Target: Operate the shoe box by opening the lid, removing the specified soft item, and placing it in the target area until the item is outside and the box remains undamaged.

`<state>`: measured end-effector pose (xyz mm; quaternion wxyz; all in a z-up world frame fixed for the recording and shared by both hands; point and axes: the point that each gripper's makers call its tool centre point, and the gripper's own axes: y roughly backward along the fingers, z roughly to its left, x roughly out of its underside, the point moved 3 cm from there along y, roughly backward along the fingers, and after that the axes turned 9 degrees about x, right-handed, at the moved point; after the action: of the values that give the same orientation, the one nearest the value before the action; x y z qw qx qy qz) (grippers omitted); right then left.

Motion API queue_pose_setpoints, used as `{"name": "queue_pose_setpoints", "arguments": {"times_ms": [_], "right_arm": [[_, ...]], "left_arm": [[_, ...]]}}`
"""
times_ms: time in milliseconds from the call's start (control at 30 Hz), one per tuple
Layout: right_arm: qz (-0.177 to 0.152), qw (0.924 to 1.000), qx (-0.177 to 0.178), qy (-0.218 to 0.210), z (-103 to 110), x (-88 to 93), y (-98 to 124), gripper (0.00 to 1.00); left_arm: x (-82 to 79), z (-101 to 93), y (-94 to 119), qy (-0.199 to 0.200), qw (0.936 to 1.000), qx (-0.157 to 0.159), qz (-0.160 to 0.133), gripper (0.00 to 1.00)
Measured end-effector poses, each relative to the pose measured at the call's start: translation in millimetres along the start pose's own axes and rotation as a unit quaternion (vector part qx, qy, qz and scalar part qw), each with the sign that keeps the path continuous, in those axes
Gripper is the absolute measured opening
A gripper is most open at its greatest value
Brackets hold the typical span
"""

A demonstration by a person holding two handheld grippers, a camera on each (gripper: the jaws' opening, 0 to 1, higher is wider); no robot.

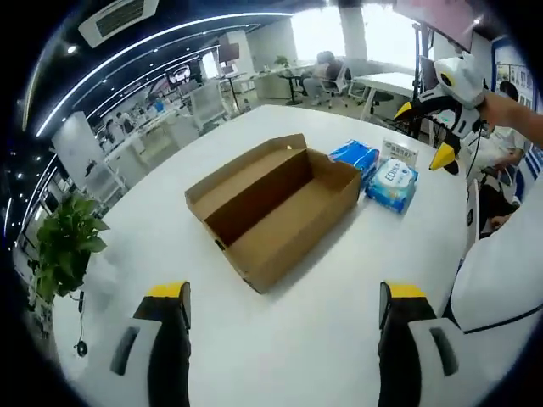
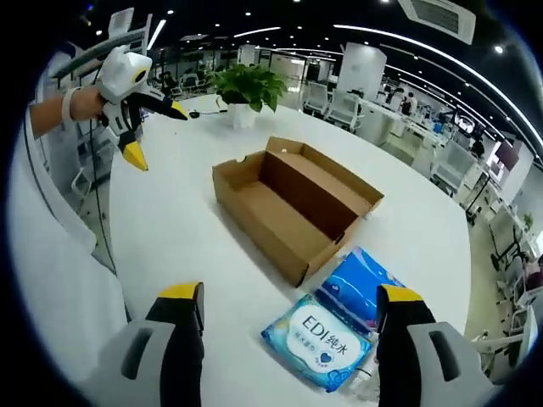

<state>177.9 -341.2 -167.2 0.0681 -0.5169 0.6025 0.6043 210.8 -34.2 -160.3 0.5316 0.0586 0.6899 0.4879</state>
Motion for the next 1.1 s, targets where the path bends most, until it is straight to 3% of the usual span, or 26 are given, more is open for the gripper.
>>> {"name": "queue_pose_setpoints", "arguments": {"times_ms": [200,367,500,600,800,1000,1100], "right_arm": [[0.011,0.999,0.029,-0.031,12.5,-21.1,-5.7,0.85],[0.022,0.997,0.066,-0.032,9.1,-31.3,-9.8,0.85],[0.025,0.9963,0.074,-0.037,10.4,-38.4,-9.9,0.85],[0.026,0.9954,0.083,-0.039,14.9,-48.0,-13.9,0.85],[0.023,0.9955,0.082,-0.04,20.6,-52.6,-20.3,0.85],[0.031,0.9955,0.08,-0.041,14.3,-50.7,-28.5,0.84],[0.027,0.9955,0.08,-0.043,9.3,-55.2,-32.7,0.84]], "left_arm": [[6.1,14.9,-12.2,-0.042,0.9978,0.051,-0.002,0.91],[0.9,25.4,-27.6,-0.075,0.9929,0.09,-0.02,0.9],[-1.4,29.4,-35.4,-0.094,0.99,0.104,-0.008,0.87],[-11.2,32.1,-53.6,-0.113,0.9845,0.133,-0.021,0.83],[-13.1,30.8,-82.0,-0.154,0.9752,0.159,-0.006,0.79],[-8.5,27.8,-105.7,-0.187,0.9639,0.188,0.027,0.72],[-3.3,29.0,-121.7,-0.209,0.9553,0.205,0.043,0.65]]}}
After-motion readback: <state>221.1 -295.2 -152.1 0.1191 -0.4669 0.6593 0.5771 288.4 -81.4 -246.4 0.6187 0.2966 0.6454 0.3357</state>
